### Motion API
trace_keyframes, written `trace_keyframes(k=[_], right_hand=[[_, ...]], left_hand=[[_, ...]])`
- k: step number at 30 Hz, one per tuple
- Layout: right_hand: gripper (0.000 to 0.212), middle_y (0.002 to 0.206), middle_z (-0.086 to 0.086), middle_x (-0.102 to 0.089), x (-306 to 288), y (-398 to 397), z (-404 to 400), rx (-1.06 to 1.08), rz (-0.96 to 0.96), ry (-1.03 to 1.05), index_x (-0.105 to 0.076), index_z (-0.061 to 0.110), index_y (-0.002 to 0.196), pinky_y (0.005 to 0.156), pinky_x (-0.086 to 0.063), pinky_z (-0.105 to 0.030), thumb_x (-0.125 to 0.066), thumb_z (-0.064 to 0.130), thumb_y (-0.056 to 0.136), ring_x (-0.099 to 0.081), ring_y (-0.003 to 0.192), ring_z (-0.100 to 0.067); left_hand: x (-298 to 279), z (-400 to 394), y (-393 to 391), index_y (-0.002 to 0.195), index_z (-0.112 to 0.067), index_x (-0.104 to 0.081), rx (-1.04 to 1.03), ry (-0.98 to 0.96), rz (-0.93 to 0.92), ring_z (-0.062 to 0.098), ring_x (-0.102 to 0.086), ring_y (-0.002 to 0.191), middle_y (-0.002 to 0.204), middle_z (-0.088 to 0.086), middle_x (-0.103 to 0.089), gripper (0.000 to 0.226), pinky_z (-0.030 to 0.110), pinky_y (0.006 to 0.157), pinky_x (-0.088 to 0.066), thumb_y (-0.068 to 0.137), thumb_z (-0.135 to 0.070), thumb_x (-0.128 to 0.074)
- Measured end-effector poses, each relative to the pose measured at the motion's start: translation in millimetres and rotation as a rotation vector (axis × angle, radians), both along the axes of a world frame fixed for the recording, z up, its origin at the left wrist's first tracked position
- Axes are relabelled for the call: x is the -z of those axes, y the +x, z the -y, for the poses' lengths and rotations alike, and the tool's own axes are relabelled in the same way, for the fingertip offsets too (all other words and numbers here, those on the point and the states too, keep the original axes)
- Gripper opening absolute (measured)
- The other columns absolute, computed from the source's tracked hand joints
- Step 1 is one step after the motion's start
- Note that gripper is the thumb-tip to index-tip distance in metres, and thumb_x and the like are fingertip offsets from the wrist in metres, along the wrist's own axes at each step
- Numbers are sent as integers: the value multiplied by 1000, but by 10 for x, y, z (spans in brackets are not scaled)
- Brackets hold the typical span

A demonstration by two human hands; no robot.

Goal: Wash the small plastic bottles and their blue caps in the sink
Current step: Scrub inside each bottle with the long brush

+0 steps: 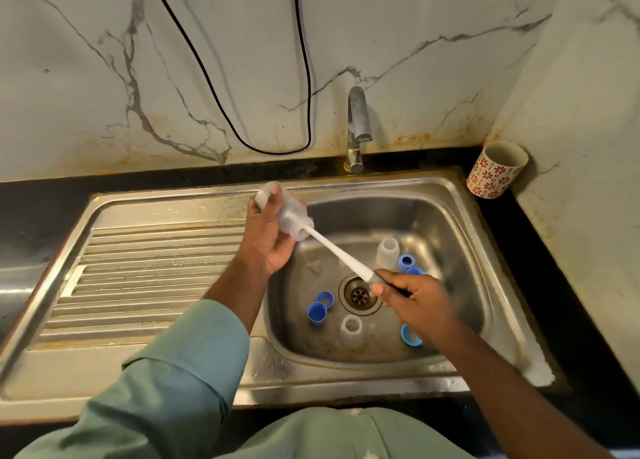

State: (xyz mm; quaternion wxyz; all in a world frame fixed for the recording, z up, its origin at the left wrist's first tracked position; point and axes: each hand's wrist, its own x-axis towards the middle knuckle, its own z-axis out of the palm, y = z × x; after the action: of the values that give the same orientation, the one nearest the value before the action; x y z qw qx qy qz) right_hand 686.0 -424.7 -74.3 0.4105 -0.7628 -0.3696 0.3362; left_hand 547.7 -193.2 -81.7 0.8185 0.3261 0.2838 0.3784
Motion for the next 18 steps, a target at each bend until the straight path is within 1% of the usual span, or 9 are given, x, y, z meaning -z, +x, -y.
trace_keyframes(k=[2,3,5,6,8,11,15,17,18], right_hand=[[14,61,7,-63,-37,-111,-13,14,-255,-20,-74,23,101,45,-39,-19,-61,23,95,-51,45,-1],[19,62,2,-60,-75,-155,-6,-12,-482,-79,-75,20,94,40,-33,-22,-58,28,97,-45,42,-6],[31,63,-6,-51,-96,-151,47,-97,-941,-180,-75,13,100,37,-22,-21,-52,34,97,-36,40,-8],[34,63,-6,-48,-115,-85,75,-118,-1047,-208,-74,11,104,36,-20,-20,-51,35,95,-33,39,-7],[37,62,-7,-50,-175,120,95,-143,-965,-253,-72,9,107,34,-25,-17,-54,36,91,-35,38,-8],[27,63,-9,-58,-418,323,71,-130,-491,-299,-72,11,101,37,-34,-21,-58,33,95,-42,41,-11],[19,65,-1,-63,-525,97,-11,-69,104,-236,-67,31,82,49,-45,-28,-57,40,95,-53,52,-9],[20,63,4,-59,-465,-134,-15,-56,186,-152,-68,24,88,49,-40,-22,-55,38,97,-50,52,-7],[26,62,1,-58,-422,-203,-25,-24,51,-98,-70,13,92,47,-38,-23,-55,35,97,-46,49,-9]], left_hand=[[-80,15,40,112,-19,-42,15,-10,48,17,-58,65,79,5,-55,67,34,54,-53,68,-56,-77],[-126,8,52,106,-16,-45,32,-6,64,15,-58,61,72,2,-57,66,31,54,-52,67,-63,-72],[-206,1,62,105,-19,-50,36,-20,76,14,-60,63,74,1,-61,66,28,55,-52,67,-72,-60],[-215,-2,60,111,-17,-52,23,-33,55,14,-60,69,82,1,-62,72,28,56,-53,67,-74,-55],[-227,20,57,125,-14,-48,11,-37,4,16,-60,77,94,2,-60,87,31,57,-54,66,-78,-51],[-174,91,75,148,-8,-32,-26,-70,-38,19,-64,74,92,6,-56,112,37,59,-54,66,-81,-52],[-200,155,182,150,-23,-32,-202,-171,-81,25,-62,85,109,11,-55,104,43,67,-58,65,-80,-51],[-227,112,225,149,-27,-31,-276,-187,-81,27,-60,92,122,12,-51,93,43,72,-58,74,-81,-48],[-241,68,240,148,-27,-32,-302,-211,-50,28,-61,98,128,12,-52,87,41,74,-58,80,-79,-45]])
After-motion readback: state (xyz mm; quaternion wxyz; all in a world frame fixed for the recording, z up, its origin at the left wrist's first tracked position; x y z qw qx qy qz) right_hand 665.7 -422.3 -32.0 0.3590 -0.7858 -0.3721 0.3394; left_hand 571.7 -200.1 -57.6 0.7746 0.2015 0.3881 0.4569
